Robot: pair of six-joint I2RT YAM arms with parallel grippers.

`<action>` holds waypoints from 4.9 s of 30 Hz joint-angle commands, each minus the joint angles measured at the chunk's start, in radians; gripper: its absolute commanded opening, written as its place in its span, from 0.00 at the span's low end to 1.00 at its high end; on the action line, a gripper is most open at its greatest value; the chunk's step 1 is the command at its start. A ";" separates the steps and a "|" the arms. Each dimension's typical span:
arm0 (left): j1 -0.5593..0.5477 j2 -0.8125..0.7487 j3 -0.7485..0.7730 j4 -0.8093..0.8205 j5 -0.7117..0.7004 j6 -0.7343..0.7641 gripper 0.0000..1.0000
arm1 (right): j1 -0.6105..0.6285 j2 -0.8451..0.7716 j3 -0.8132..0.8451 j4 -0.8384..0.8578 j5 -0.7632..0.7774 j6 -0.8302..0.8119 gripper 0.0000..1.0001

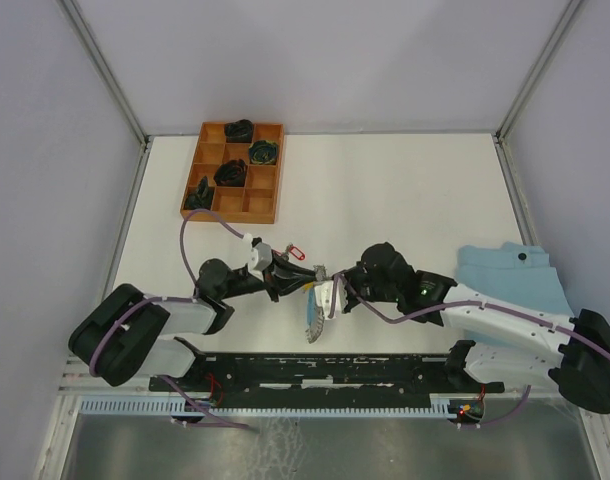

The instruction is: Put the keys on the keyring

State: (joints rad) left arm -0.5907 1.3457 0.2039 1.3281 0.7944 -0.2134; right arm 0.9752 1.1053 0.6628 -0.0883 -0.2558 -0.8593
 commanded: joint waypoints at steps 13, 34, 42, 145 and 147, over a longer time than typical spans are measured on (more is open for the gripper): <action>-0.002 -0.082 0.022 -0.125 0.054 0.080 0.39 | 0.005 -0.027 0.195 -0.297 -0.009 -0.091 0.01; -0.058 0.073 0.213 -0.374 0.171 0.256 0.38 | 0.012 0.016 0.247 -0.347 -0.045 -0.116 0.01; -0.067 0.093 0.251 -0.439 0.185 0.276 0.28 | 0.016 0.027 0.257 -0.348 -0.048 -0.121 0.01; -0.090 -0.124 0.180 -0.468 -0.092 0.194 0.03 | 0.036 0.034 0.148 -0.328 0.115 -0.052 0.01; -0.091 -0.129 0.180 -0.457 -0.098 0.185 0.03 | 0.037 0.043 0.144 -0.295 0.095 -0.041 0.00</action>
State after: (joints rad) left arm -0.6857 1.2579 0.3801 0.7929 0.7433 -0.0078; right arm 1.0126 1.1385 0.8246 -0.4259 -0.1337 -0.9470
